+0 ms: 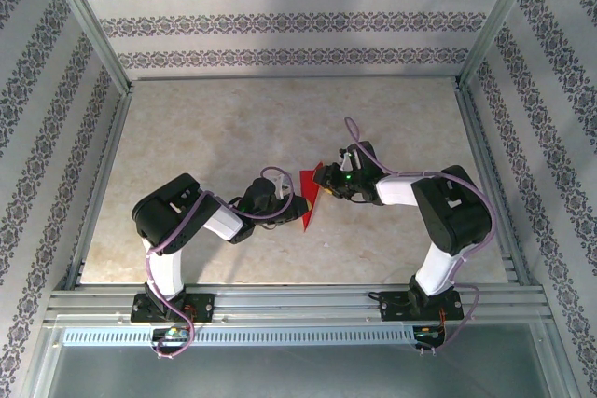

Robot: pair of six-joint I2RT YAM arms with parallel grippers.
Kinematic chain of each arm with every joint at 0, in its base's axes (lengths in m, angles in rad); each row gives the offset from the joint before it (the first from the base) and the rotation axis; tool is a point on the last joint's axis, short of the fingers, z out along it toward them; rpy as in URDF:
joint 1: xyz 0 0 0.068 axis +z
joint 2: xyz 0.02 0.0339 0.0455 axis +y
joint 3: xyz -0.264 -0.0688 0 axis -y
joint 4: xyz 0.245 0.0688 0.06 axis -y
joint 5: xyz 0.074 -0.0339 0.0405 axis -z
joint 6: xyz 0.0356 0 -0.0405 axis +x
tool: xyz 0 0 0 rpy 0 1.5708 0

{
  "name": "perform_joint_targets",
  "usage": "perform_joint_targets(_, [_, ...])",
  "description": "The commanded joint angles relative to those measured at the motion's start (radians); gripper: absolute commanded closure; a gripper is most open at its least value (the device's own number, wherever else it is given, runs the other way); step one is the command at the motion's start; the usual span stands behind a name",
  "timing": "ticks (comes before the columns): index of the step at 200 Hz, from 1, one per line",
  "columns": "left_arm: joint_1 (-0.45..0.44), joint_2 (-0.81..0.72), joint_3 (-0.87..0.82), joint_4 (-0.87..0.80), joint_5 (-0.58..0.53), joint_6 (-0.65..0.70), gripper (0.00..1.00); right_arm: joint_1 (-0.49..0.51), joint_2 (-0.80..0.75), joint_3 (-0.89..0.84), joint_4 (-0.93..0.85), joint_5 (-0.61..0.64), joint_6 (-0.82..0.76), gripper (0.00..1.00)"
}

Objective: Fold a paper plane with a square sheet of paper (fold left side to right side)
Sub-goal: Fold the wing for the fifth time at the center of the table.

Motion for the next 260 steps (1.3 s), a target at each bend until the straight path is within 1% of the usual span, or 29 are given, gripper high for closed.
perform_joint_targets(1, [0.012, 0.020, -0.008, 0.067, -0.006, -0.022, 1.00, 0.013, 0.024, 0.021, 0.012, 0.028, 0.016, 0.63])
perform_joint_targets(61, [0.012, 0.023, -0.013, 0.074, -0.009, -0.026, 1.00, 0.030, 0.056, 0.042, 0.008, 0.038, 0.020, 0.63])
perform_joint_targets(118, [0.012, 0.032, -0.014, 0.088, -0.005, -0.034, 0.99, 0.051, 0.087, 0.068, -0.038, 0.068, 0.018, 0.63])
perform_joint_targets(154, [0.011, 0.030, -0.019, 0.094, -0.009, -0.036, 0.94, 0.068, 0.094, 0.110, -0.157, 0.112, -0.020, 0.64])
perform_joint_targets(180, [0.012, 0.031, -0.020, 0.095, -0.012, -0.036, 0.87, 0.082, 0.108, 0.150, -0.242, 0.146, -0.052, 0.65])
perform_joint_targets(205, [0.012, 0.019, -0.027, 0.088, -0.018, -0.030, 0.82, 0.088, 0.117, 0.162, -0.261, 0.155, -0.059, 0.65])
perform_joint_targets(260, [0.012, -0.044, -0.043, 0.025, -0.048, 0.003, 0.72, 0.090, 0.121, 0.166, -0.259, 0.151, -0.059, 0.65])
